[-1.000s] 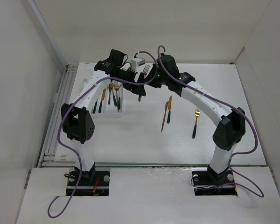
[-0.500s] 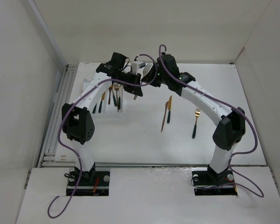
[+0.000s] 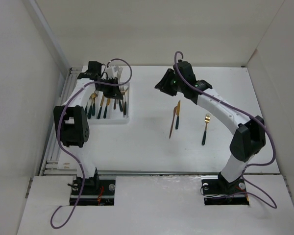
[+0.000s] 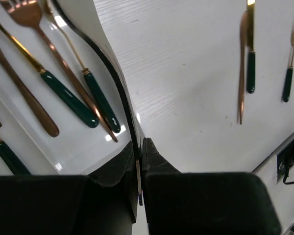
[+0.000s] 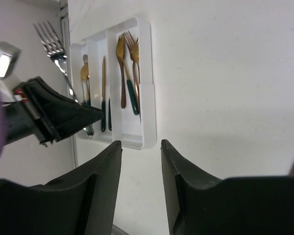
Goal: Sort the eating utensils into containers
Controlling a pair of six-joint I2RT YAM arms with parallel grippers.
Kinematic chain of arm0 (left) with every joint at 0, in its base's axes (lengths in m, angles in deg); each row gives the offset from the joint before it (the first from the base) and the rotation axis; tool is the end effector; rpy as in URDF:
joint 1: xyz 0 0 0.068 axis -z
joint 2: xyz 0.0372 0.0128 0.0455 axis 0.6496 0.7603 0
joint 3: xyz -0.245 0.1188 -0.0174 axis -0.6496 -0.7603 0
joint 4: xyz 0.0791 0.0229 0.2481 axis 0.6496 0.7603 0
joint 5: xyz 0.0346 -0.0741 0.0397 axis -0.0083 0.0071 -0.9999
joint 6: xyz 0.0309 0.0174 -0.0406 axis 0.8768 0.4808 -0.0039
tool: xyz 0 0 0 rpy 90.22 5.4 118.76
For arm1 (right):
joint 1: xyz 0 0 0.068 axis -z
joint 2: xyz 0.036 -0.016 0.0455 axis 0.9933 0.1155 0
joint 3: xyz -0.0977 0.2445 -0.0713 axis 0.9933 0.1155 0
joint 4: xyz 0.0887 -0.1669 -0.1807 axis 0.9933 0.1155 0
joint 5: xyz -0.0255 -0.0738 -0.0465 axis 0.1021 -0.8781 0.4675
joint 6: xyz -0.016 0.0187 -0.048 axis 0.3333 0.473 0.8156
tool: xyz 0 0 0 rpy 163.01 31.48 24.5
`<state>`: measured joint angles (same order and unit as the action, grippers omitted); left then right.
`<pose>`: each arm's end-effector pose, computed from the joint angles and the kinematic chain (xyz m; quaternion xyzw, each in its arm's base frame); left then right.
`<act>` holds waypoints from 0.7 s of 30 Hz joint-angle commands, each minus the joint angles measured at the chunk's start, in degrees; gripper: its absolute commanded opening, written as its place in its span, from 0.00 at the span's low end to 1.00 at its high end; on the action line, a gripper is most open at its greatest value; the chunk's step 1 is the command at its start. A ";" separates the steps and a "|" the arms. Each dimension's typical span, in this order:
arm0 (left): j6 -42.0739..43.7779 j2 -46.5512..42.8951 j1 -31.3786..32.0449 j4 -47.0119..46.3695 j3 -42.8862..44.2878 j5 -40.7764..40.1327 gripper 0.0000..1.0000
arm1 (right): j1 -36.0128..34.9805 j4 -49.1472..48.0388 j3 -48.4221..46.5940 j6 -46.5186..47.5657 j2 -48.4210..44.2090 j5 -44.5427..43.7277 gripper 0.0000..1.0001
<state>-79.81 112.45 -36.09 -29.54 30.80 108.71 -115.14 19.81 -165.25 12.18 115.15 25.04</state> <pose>0.4150 -0.0548 0.2741 0.1746 0.8813 -0.3204 0.3001 0.3462 0.2162 0.3351 0.1243 0.8649 0.3299 0.3573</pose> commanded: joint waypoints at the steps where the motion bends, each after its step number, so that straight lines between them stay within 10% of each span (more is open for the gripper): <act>1: -0.69 2.77 -0.20 -3.21 -1.84 -0.52 0.00 | 0.48 -0.71 -0.20 3.02 -5.00 -4.10 0.44; 13: -2.71 10.95 -0.73 -4.54 -0.62 -6.33 0.04 | 2.68 2.19 3.13 3.55 -8.52 -6.48 0.44; 21: -2.71 9.82 -0.73 -3.40 -0.62 -8.34 0.40 | 5.31 4.39 3.67 5.13 -10.97 -7.71 0.44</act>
<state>-82.59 124.91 -36.76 -33.69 29.40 101.08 -110.96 23.79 -161.32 15.73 107.72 18.98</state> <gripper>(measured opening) 0.381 0.435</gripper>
